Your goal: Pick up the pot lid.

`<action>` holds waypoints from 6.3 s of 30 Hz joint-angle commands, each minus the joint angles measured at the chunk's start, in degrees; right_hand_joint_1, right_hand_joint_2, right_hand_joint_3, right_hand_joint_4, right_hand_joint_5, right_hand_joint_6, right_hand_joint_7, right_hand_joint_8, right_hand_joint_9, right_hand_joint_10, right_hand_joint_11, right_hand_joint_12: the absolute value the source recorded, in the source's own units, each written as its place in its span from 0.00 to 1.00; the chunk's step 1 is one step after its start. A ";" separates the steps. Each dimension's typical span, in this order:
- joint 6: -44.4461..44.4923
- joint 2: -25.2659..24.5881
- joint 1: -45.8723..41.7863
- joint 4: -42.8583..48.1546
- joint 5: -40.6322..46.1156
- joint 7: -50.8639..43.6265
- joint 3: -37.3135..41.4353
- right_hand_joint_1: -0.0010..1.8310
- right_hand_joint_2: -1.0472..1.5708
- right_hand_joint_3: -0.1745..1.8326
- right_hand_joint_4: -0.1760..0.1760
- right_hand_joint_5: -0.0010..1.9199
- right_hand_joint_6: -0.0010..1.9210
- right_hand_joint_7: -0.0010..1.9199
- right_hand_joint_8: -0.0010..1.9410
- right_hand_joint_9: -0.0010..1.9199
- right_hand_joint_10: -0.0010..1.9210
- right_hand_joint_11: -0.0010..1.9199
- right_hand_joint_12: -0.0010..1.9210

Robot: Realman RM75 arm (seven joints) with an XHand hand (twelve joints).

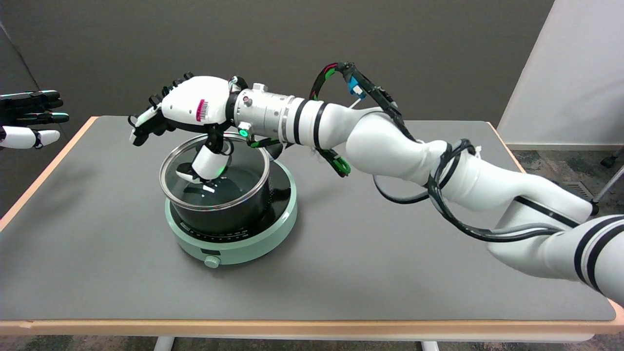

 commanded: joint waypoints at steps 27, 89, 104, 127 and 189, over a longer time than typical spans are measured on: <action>-0.77 0.84 6.84 -12.55 18.44 -19.81 -5.28 0.49 0.62 0.56 1.00 0.32 0.19 0.35 0.12 0.36 0.21 0.22 0.36; -5.49 4.75 7.32 -9.45 20.92 -19.97 -5.44 0.50 0.64 0.54 1.00 0.34 0.26 0.41 0.16 0.39 0.26 0.23 0.38; -5.49 4.75 7.32 -9.53 21.08 -19.97 -5.44 0.49 0.82 0.25 1.00 0.37 0.72 0.45 0.32 0.41 0.36 0.25 0.42; -6.13 4.35 7.32 -9.69 22.44 -20.53 -5.44 0.75 0.71 0.41 1.00 0.39 0.57 0.49 0.65 0.46 0.54 0.32 0.48; -2.60 14.44 17.55 -9.29 23.05 -20.77 1.70 0.75 0.71 0.41 1.00 0.38 0.61 0.48 0.66 0.45 0.67 0.34 0.53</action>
